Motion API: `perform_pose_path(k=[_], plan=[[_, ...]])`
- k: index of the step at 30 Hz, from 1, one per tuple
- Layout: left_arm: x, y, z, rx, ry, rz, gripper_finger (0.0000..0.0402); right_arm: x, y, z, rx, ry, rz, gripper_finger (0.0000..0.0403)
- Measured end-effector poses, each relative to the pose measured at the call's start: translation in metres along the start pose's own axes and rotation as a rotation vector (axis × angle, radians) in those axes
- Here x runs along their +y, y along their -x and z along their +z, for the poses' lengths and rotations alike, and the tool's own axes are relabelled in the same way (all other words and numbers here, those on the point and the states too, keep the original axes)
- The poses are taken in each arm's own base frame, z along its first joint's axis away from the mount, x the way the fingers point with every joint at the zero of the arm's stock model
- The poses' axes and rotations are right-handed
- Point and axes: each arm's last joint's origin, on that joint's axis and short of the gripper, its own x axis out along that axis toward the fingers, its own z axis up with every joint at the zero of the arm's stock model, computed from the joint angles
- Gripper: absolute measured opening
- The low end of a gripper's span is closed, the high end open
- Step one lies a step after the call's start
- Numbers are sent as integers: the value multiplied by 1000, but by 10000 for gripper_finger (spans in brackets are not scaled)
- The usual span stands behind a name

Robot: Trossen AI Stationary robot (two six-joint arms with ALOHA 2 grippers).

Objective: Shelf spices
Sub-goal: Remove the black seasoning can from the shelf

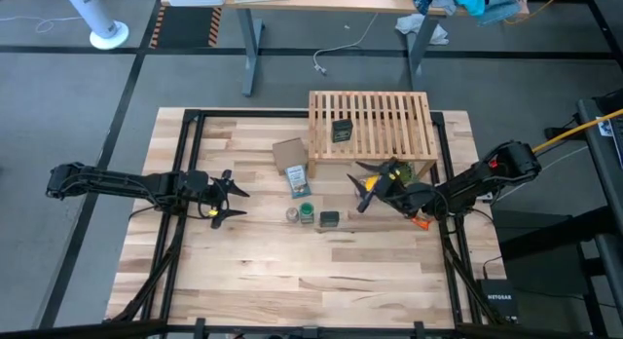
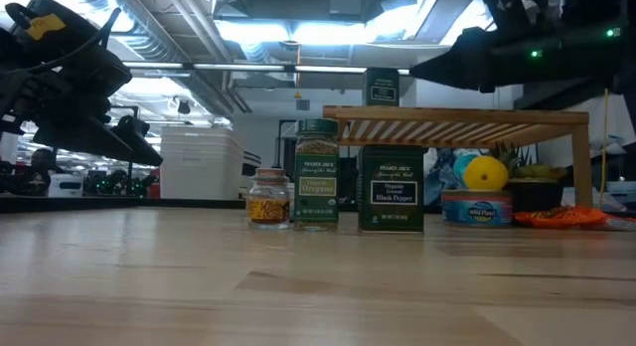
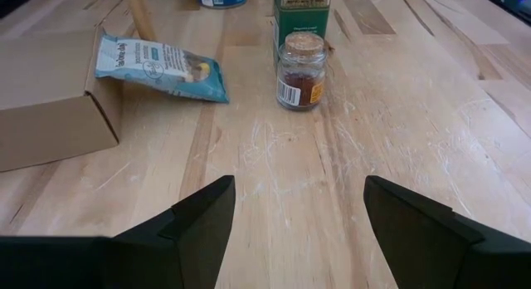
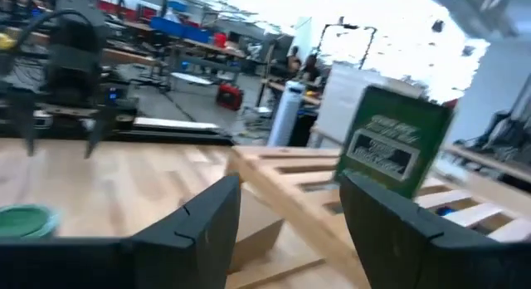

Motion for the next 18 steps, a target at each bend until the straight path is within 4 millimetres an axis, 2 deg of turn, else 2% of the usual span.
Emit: perform_pose_path(k=[7,14,18], plan=[[0,0,0,0,0,0,260,-7,1,12,-30,67,-73,214],[0,0,0,0,0,0,260,-39,10,48,-138,22,-93,214],[0,0,0,0,0,0,260,-58,15,51,-98,42,16,214]])
